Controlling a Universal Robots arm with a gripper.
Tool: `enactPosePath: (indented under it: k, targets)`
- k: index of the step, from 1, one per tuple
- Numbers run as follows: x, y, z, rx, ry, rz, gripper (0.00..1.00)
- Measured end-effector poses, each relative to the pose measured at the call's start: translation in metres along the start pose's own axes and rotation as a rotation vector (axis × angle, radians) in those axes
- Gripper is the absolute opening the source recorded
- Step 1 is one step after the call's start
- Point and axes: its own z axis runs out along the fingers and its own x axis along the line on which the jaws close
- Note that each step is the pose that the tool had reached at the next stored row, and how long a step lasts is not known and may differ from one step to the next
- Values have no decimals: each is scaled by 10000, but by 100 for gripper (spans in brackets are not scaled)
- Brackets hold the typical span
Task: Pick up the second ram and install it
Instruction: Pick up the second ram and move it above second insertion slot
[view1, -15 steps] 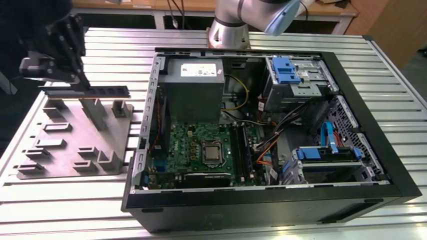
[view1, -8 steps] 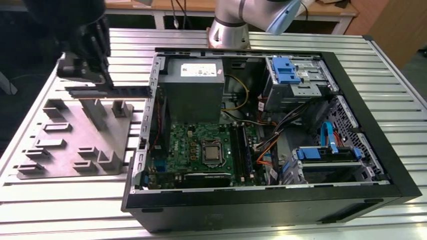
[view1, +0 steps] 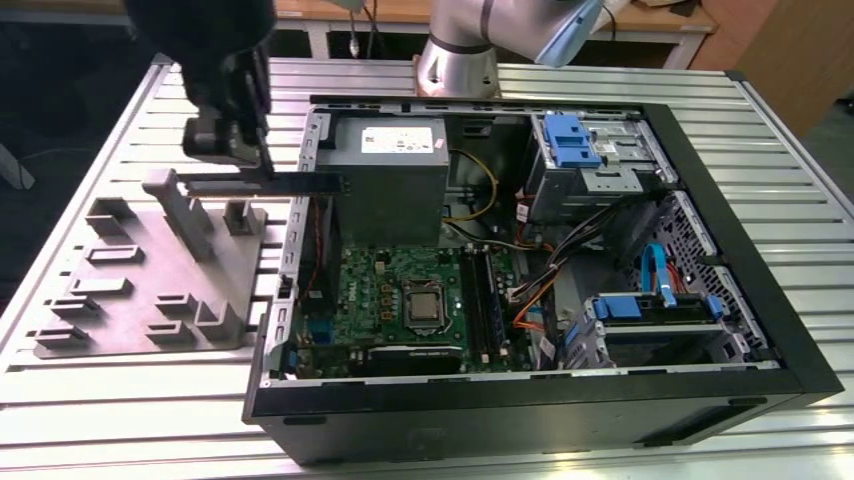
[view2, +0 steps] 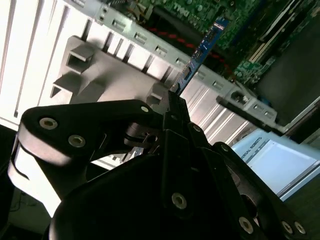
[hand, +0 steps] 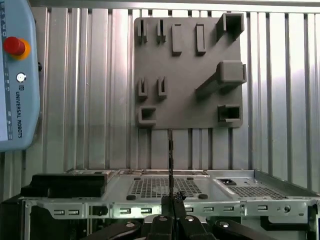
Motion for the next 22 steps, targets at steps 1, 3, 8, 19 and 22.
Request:
enactPosePath:
  k: [1, 3, 8, 19, 22]
  targets:
    - [0, -45, -1, 0, 1, 0, 12]
    - [-1, -134, -4, -1, 2, 2, 12]
    - [-4, -362, -8, 0, 0, 1, 12]
    - [-8, -859, -18, -1, 1, 1, 12]
    - [-10, -996, -19, 0, 1, 0, 12]
